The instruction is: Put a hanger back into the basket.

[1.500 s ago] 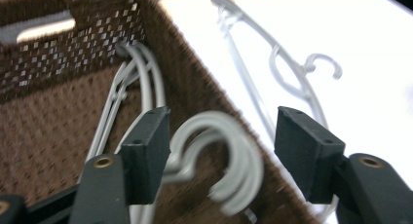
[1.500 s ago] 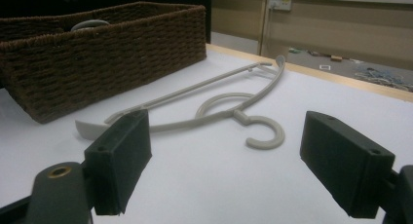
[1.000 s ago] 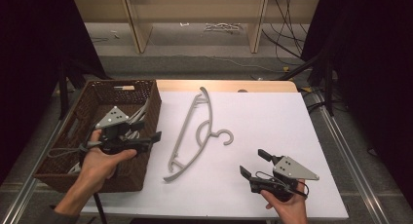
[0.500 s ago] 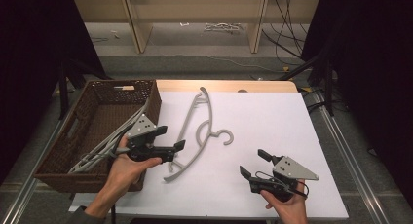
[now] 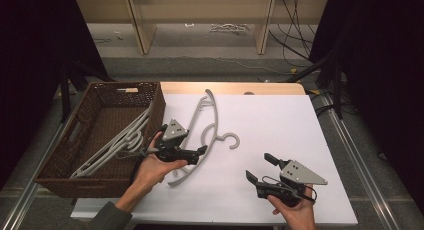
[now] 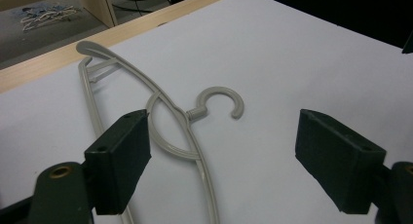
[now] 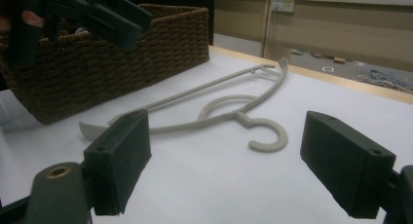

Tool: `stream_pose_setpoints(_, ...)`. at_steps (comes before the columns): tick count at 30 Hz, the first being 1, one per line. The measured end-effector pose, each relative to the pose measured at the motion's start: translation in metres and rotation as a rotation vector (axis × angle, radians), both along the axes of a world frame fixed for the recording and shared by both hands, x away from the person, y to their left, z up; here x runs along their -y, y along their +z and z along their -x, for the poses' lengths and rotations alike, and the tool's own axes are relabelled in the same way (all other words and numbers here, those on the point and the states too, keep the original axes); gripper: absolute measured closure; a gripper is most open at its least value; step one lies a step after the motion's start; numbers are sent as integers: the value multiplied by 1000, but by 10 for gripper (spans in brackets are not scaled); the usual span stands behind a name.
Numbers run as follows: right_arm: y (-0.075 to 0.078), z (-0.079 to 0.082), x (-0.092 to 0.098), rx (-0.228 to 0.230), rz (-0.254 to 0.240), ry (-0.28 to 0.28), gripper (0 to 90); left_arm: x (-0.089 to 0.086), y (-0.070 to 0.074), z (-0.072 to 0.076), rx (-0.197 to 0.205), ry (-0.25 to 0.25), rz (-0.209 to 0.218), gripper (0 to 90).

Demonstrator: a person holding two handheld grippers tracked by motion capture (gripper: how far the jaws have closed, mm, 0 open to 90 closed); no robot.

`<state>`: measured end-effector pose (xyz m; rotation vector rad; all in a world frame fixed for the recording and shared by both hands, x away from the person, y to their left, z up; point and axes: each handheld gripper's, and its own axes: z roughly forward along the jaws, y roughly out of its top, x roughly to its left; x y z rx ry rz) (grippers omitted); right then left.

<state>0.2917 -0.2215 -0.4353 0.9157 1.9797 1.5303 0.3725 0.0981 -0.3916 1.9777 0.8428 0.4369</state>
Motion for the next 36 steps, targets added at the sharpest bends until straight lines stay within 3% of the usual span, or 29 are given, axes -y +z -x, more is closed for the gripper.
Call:
stream_pose_setpoints(3, 0, 0, 0, -9, 4, 4, 196, 5, -3, -4, 3, -9, -15, 202)
stream_pose_setpoints(7, 1, 0, 1, -4, 4, 4, 196, 11, -7, -7, 12, -5, 5, 201)
stream_pose_setpoints(9, 0, -1, 1, -5, -4, 7, 196, 11, -6, -8, 14, -15, -16, 200)
stream_pose_setpoints(11, 0, -1, 0, 0, -21, 9, 196, 13, -8, -10, 11, -18, -3, 200)
stream_pose_setpoints(12, 1, 0, 1, -1, -18, 9, 196, 14, -8, -11, 15, -15, -13, 199)
stream_pose_setpoints(15, 2, 0, 3, -1, -9, -1, 195, 20, -12, -13, 11, -11, 13, 193)
stream_pose_setpoints(18, 2, 0, 3, -6, -15, 4, 195, 23, -14, -14, 13, -29, -28, 181)
stream_pose_setpoints(19, 1, -1, 2, 0, -33, 10, 194, 24, -16, -14, 19, -37, -28, 179)
stream_pose_setpoints(22, 2, 0, 3, -3, -10, 4, 195, 29, -18, -16, 12, -49, -39, 175)
stream_pose_setpoints(36, 2, 1, 3, 3, -19, 7, 194, 46, -32, -37, -4, -60, -85, 255)
